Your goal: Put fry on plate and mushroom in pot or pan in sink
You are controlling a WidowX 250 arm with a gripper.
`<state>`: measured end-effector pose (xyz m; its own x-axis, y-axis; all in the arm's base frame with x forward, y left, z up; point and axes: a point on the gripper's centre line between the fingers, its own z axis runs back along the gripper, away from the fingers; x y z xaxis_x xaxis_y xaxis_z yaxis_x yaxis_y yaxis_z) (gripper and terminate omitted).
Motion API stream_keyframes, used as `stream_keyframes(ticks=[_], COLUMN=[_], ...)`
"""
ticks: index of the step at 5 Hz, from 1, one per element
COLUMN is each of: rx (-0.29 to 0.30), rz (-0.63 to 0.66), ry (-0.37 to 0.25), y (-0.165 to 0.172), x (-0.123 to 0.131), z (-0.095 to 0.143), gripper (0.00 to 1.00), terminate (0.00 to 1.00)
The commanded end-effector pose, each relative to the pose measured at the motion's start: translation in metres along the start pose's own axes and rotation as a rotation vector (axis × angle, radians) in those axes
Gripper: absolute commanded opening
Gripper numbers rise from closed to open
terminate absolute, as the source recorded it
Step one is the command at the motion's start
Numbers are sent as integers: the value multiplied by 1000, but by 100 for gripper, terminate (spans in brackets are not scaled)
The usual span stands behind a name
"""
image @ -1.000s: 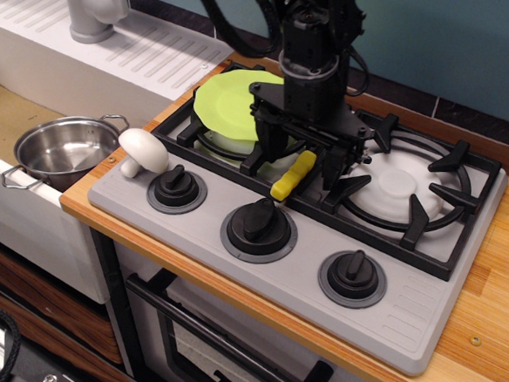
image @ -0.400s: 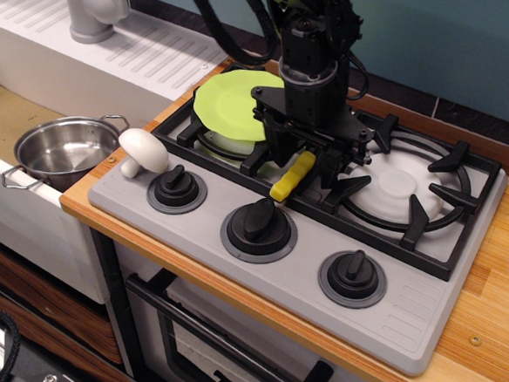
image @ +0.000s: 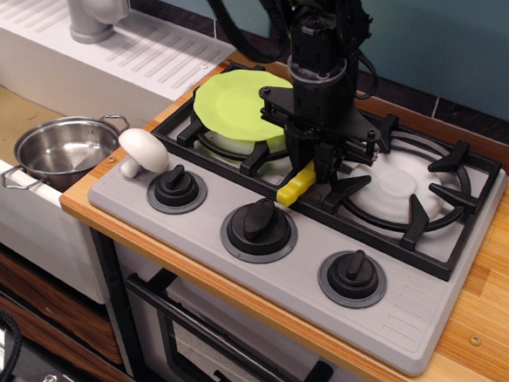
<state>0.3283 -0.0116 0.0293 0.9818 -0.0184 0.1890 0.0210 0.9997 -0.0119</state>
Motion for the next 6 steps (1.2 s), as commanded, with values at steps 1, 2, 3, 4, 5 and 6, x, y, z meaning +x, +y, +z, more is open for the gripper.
stream_keyframes(ticks=[1, 2, 3, 4, 5, 6], rx=[-5, 7, 31, 47, 55, 41], rz=[6, 4, -4, -18, -50, -121], ry=[-4, 30, 67, 91, 85, 55], y=[0, 0, 2, 7, 16, 35], x=[1, -2, -2, 2, 11, 28], z=[4, 25, 54, 75, 85, 82], gripper=[0, 0, 0, 0, 0, 0], terminate=[0, 0, 0, 0, 0, 0])
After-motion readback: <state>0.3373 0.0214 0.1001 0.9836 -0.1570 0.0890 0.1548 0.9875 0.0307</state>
